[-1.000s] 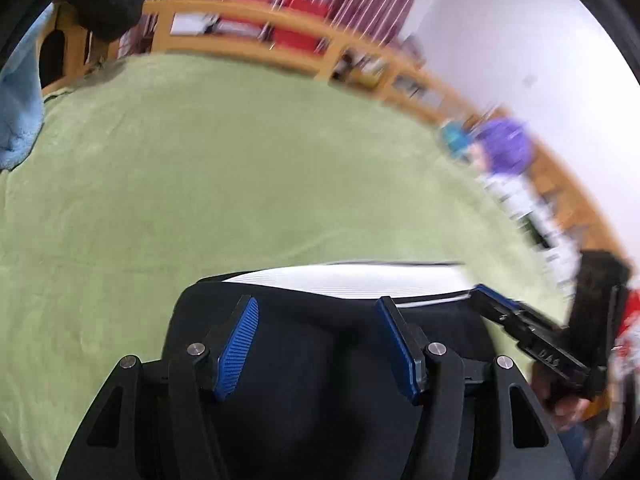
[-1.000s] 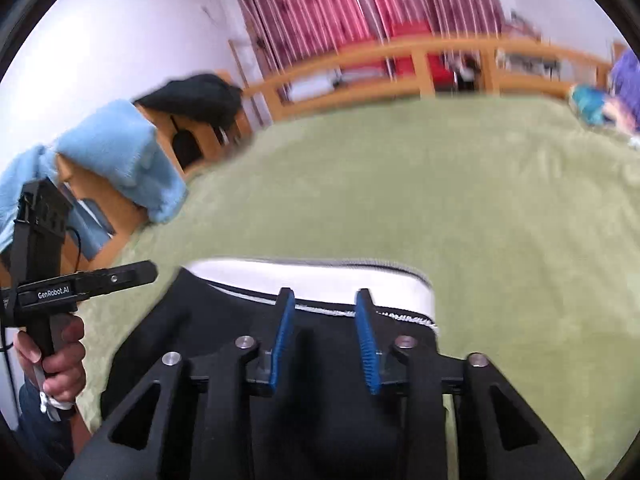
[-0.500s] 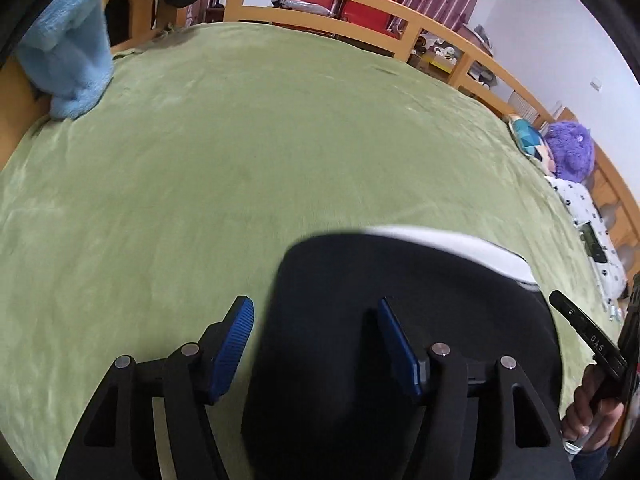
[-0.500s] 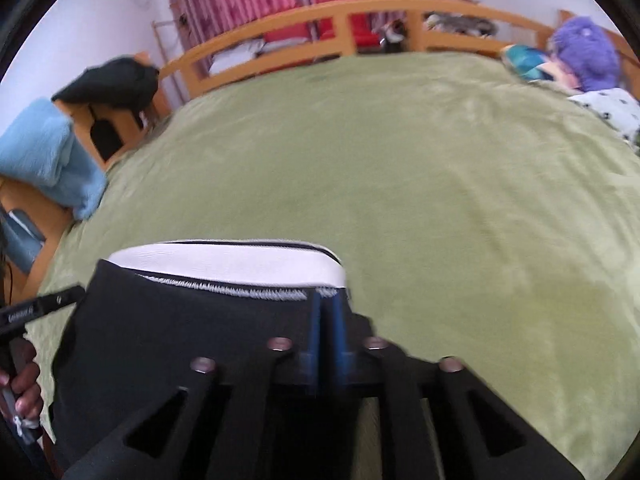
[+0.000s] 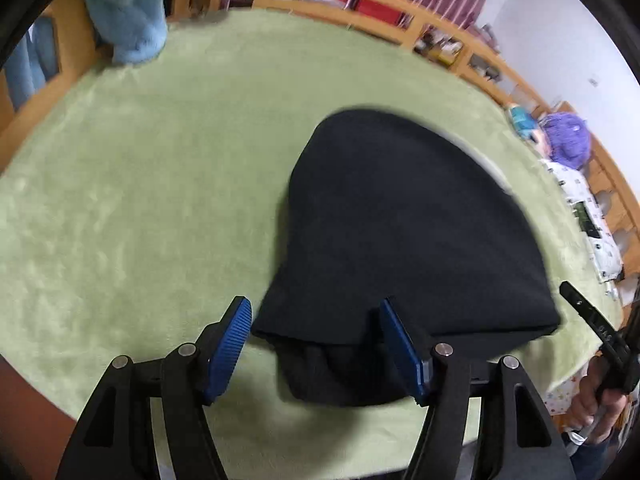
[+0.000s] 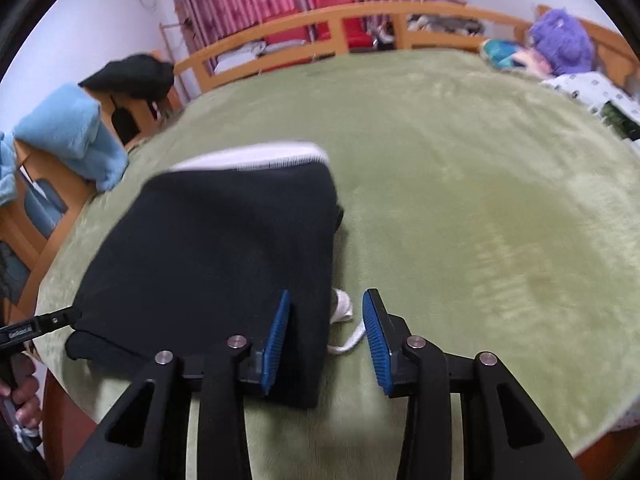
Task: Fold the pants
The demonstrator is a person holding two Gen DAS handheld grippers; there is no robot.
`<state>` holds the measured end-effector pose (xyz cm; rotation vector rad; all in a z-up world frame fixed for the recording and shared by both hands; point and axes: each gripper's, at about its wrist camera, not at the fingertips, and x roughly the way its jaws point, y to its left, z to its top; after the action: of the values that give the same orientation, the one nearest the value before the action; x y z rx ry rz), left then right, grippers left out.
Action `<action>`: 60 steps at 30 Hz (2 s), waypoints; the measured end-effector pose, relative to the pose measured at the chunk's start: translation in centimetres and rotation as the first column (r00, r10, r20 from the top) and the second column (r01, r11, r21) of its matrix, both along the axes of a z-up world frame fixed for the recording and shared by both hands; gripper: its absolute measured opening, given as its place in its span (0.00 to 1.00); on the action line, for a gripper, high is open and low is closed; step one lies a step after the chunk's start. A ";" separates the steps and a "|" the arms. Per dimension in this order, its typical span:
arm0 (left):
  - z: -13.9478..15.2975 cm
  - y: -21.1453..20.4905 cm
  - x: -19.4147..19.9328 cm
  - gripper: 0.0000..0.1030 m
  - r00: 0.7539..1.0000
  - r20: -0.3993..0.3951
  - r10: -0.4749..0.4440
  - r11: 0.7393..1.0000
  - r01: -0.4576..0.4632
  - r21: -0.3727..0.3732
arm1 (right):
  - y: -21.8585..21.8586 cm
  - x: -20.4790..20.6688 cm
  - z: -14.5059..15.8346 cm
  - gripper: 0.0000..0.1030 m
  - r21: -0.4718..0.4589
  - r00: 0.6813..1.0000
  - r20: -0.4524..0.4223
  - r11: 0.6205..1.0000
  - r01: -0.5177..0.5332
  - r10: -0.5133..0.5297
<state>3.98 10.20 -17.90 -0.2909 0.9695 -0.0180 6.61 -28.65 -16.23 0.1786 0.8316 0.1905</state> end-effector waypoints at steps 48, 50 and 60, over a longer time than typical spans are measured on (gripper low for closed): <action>17.9 -12.3 -8.0 0.88 0.953 0.297 -0.059 0.976 -0.008 0.218 | 0.3 -11.3 15.4 1.00 -0.110 0.975 0.215 0.991 0.080 -0.055; 17.9 -12.3 -8.0 0.88 0.953 0.298 -0.056 0.975 -0.013 0.222 | 0.2 -11.2 15.5 1.00 -0.112 0.975 0.217 0.991 0.079 -0.053; 17.8 -12.3 -8.0 0.88 0.954 0.296 -0.052 0.975 -0.015 0.220 | 0.3 -11.3 15.6 1.00 -0.112 0.975 0.217 0.991 0.080 -0.054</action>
<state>-4.06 -2.07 -0.05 -0.0698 0.6638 0.0275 -4.65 -28.34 -0.65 0.0714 0.6202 0.0938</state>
